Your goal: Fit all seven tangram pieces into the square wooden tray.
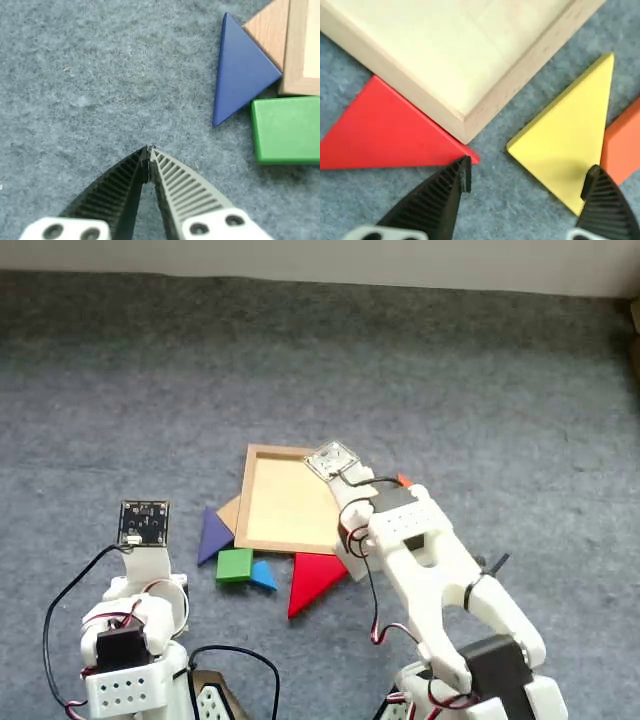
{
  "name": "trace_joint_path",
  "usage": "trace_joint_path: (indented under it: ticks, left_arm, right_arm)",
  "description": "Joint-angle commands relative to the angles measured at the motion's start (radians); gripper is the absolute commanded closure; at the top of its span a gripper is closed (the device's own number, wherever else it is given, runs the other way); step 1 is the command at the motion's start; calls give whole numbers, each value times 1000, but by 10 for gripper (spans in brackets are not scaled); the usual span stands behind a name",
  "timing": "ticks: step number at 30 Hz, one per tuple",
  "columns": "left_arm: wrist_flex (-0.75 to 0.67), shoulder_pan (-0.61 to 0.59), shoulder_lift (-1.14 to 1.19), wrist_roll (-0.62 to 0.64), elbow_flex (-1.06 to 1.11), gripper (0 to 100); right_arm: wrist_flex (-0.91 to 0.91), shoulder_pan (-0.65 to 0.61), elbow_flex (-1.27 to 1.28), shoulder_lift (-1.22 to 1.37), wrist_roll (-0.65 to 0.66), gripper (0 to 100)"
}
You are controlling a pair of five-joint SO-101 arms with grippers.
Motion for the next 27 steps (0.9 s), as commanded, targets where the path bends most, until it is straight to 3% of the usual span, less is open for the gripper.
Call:
trace_joint_path:
  ticks: [1, 11, 21, 27]
  left_arm:
    - [5, -13, -30, -2, 21, 966]
    - [5, -13, -30, -2, 21, 966]
    - [5, -13, -30, -2, 21, 966]
    - [5, -13, -30, -2, 21, 966]
  right_arm:
    - [-42, 10, -53, 18, -6, 659]
    - [-99, 107, -58, 143, -2, 659]
    - [-96, 110, -87, 200, 55, 662]
    - [-97, 108, -87, 205, 55, 778]
